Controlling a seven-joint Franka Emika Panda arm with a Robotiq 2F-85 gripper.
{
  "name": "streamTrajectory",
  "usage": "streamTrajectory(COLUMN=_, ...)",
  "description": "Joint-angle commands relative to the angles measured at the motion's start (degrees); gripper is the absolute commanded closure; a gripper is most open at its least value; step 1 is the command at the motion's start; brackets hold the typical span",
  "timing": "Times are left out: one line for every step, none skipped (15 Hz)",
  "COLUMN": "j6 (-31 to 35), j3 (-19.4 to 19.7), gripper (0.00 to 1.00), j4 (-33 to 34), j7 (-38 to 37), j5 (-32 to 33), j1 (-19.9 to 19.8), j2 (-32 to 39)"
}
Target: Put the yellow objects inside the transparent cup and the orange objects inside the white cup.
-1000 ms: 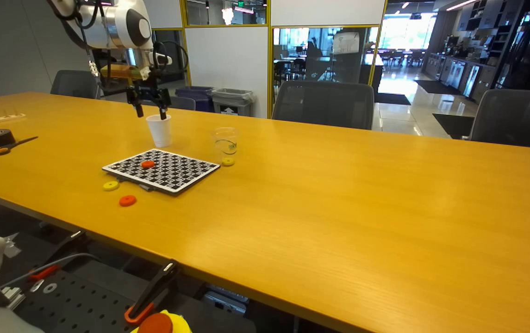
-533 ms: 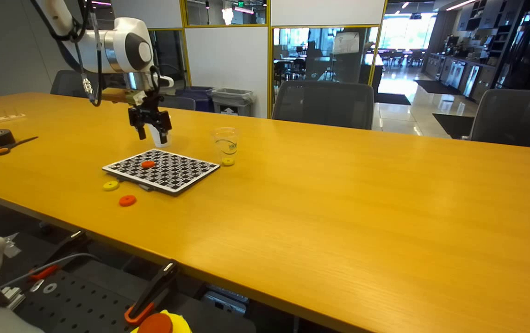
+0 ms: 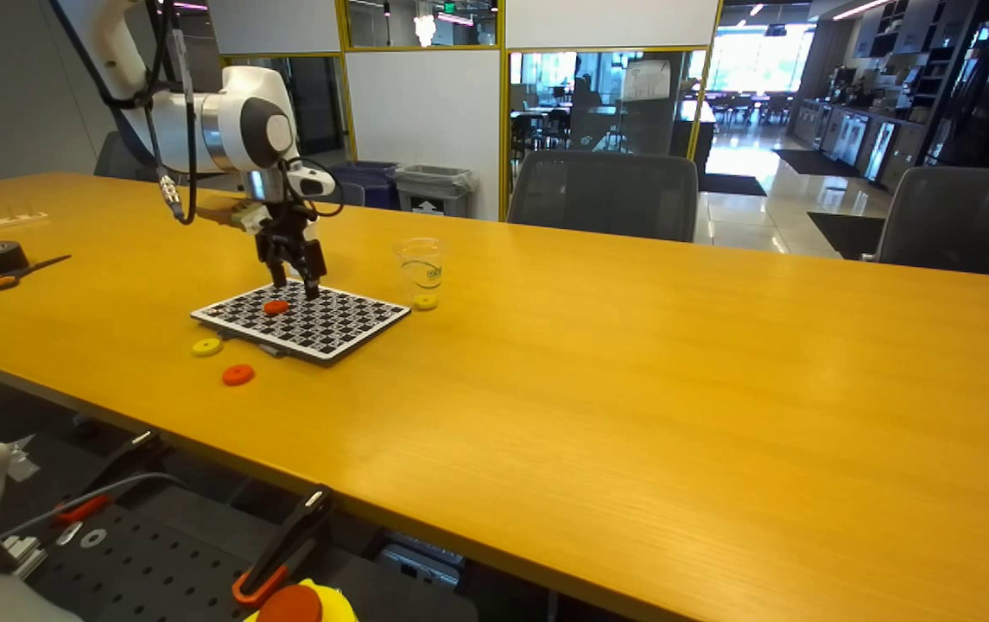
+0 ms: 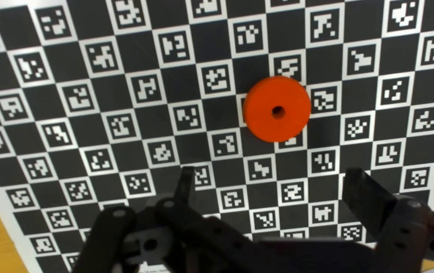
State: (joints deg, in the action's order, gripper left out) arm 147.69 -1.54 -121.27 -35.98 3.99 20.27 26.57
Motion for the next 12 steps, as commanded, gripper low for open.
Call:
streamTrajectory(j6=0.4, j3=-0.1, gripper=0.0, j4=-3.9, j7=-2.4, j5=-1.3, j1=0.2, j2=-2.9)
streamTrajectory(j6=0.0, j3=-0.6, gripper=0.0, j4=-4.1, j7=-2.0, j5=-1.7, j1=-0.2, j2=-2.9)
streamTrajectory(j6=0.1, j3=-0.9, gripper=0.0, j4=-4.4, j7=-1.9, j5=-2.1, j1=-0.2, j2=-2.9)
streamTrajectory(j6=0.3, j3=-1.2, gripper=0.0, j4=-4.8, j7=-1.4, j5=-2.5, j1=-0.4, j2=-2.9)
streamTrajectory(j6=0.4, j3=-1.4, gripper=0.0, j4=-4.9, j7=-1.3, j5=-2.9, j1=-0.5, j2=-2.9)
streamTrajectory(j6=0.4, j3=-1.6, gripper=0.0, j4=-5.0, j7=-1.0, j5=-3.4, j1=-0.7, j2=-2.9)
streamTrajectory(j6=0.4, j3=-1.8, gripper=0.0, j4=-5.1, j7=-0.9, j5=-3.7, j1=-0.7, j2=-2.9)
streamTrajectory(j6=0.3, j3=-2.0, gripper=0.0, j4=-5.0, j7=-0.7, j5=-4.2, j1=-0.8, j2=-2.8)
streamTrajectory(j6=0.3, j3=-2.1, gripper=0.0, j4=-5.0, j7=-0.6, j5=-4.6, j1=-0.9, j2=-2.7)
streamTrajectory(j6=0.3, j3=-2.2, gripper=0.0, j4=-5.1, j7=-0.5, j5=-4.9, j1=-0.9, j2=-2.8)
streamTrajectory(j6=0.3, j3=-2.2, gripper=0.0, j4=-5.2, j7=-0.6, j5=-5.0, j1=-0.9, j2=-2.9)
streamTrajectory(j6=0.3, j3=-2.2, gripper=0.0, j4=-5.3, j7=-0.7, j5=-5.1, j1=-0.8, j2=-3.0)
